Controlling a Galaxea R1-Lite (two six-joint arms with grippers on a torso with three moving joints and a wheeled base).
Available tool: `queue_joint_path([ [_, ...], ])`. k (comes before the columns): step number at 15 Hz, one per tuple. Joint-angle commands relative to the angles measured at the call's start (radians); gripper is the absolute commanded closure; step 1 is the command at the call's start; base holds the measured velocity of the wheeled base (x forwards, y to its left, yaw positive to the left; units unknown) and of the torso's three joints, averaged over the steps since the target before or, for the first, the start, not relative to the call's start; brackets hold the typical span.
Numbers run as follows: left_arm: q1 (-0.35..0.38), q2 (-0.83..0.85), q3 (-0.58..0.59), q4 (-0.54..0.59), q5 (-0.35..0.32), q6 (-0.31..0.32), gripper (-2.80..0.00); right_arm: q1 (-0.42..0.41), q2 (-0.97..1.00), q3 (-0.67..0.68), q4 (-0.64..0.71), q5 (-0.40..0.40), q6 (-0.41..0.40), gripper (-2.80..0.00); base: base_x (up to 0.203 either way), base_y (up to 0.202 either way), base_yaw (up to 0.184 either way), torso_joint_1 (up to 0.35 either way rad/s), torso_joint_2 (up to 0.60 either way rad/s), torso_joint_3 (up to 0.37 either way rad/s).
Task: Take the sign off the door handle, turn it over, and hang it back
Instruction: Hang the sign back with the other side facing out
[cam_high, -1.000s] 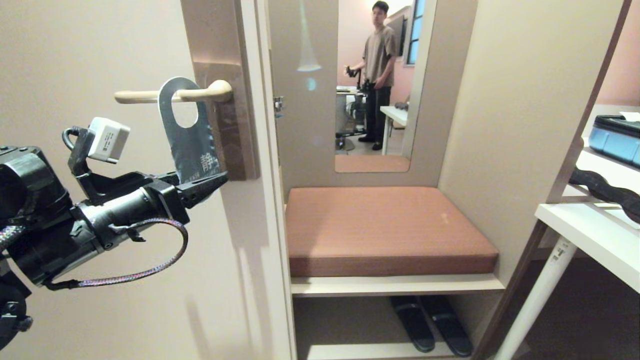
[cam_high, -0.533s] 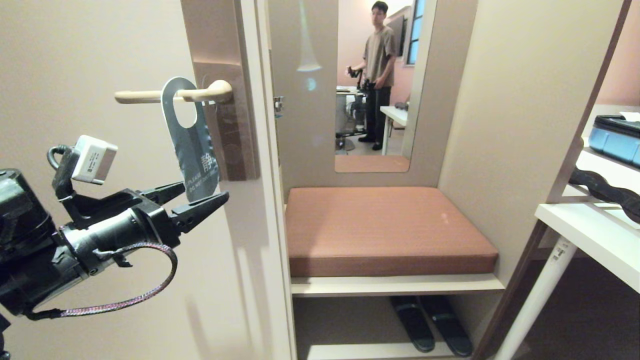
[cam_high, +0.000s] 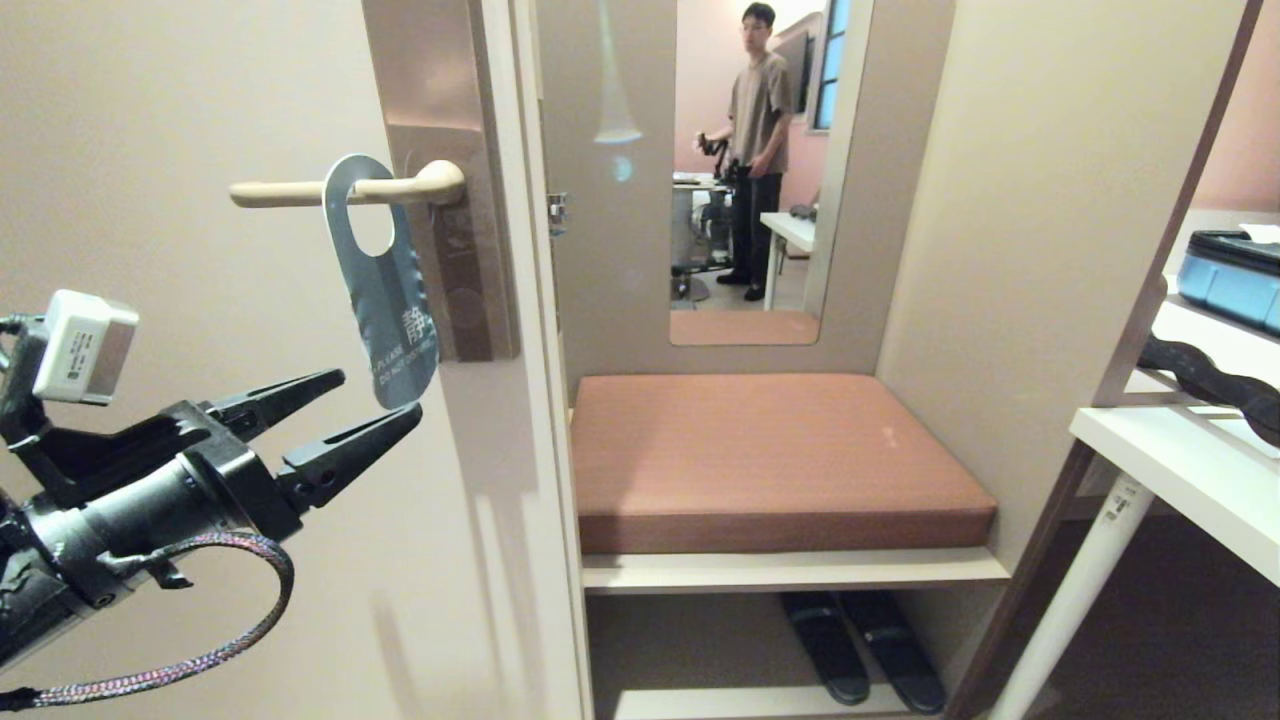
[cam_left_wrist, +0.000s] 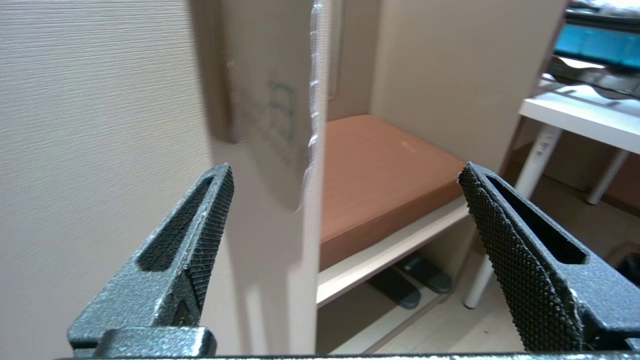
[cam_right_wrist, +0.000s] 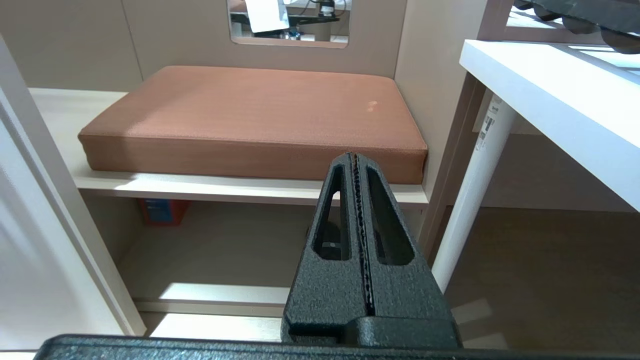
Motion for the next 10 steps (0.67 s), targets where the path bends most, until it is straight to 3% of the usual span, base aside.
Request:
queue_joint_path([
  [1, 0.029, -0.037, 0.021, -0.006, -0.003, -0.001, -2.80, 0.000, 0.000, 0.000, 0.000, 0.000, 0.000, 0.00, 0.000, 0.000, 0.000, 0.000, 0.00, 0.000],
  [10, 0.127, -0.060, 0.025, -0.006, -0.003, -0.041, -2.80, 0.000, 0.000, 0.000, 0.000, 0.000, 0.000, 0.00, 0.000, 0.000, 0.000, 0.000, 0.00, 0.000],
])
